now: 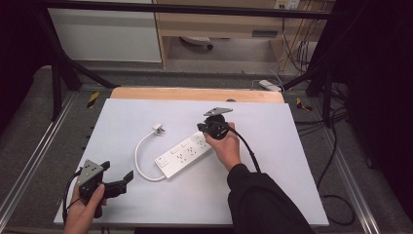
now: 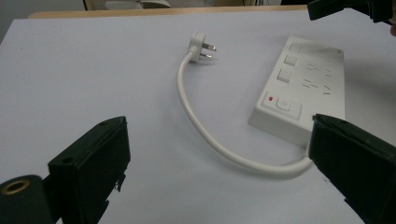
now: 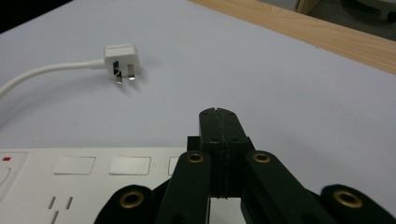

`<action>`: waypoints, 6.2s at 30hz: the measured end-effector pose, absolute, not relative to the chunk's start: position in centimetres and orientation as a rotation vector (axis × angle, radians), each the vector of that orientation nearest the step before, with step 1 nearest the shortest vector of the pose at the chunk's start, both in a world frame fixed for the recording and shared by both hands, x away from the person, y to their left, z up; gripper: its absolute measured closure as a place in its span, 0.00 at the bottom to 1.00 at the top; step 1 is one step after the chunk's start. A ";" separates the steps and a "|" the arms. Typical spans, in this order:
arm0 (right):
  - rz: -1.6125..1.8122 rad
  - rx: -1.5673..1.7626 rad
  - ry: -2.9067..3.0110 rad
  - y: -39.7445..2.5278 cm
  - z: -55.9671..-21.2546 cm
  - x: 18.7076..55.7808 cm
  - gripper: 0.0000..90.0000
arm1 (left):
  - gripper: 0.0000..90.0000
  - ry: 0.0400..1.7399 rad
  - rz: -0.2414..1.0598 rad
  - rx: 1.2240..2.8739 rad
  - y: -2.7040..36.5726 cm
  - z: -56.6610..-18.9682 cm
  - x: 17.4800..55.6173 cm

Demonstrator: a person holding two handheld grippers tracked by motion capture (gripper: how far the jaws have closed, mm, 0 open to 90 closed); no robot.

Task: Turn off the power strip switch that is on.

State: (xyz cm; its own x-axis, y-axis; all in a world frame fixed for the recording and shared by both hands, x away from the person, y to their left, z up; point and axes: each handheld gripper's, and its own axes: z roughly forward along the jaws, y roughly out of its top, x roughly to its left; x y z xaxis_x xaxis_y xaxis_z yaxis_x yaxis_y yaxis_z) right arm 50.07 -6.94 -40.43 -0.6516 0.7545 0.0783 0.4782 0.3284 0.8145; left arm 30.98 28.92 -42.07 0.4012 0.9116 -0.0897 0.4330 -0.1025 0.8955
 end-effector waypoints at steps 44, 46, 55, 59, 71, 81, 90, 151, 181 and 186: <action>1.150 1.103 2.346 -5.5 -42.6 50.3 1.00 | 0.06 1.172 0.627 1.725 28.7 -42.1 31.0; 1.147 1.106 2.347 -5.5 -42.6 50.4 1.00 | 0.06 1.173 0.627 1.723 28.7 -42.1 31.0; 1.131 1.111 2.350 -5.6 -42.9 50.5 1.00 | 0.06 1.173 0.625 1.722 28.7 -42.1 31.0; 1.129 1.109 2.351 -5.5 -42.9 50.5 1.00 | 0.06 1.172 0.622 1.723 28.7 -42.1 31.0; 1.126 1.104 2.344 -5.5 -43.0 50.6 1.00 | 0.06 1.169 0.624 1.728 28.6 -42.1 31.0; 1.133 1.102 2.338 -5.5 -43.1 50.5 1.00 | 0.06 1.169 0.624 1.728 28.7 -42.1 31.0; 1.139 1.100 2.322 -5.5 -43.2 50.4 1.00 | 0.06 1.169 0.622 1.729 28.6 -42.1 31.0; 1.222 1.076 2.281 -5.9 -42.6 49.7 1.00 | 0.06 1.169 0.623 1.730 28.6 -42.1 31.0; 1.313 1.145 2.182 -7.6 -40.4 49.0 0.58 | 0.06 1.174 0.628 1.733 28.6 -42.1 31.0; 1.331 1.174 2.166 -8.1 -39.7 48.7 0.43 | 0.06 1.176 0.630 1.736 28.6 -42.2 31.0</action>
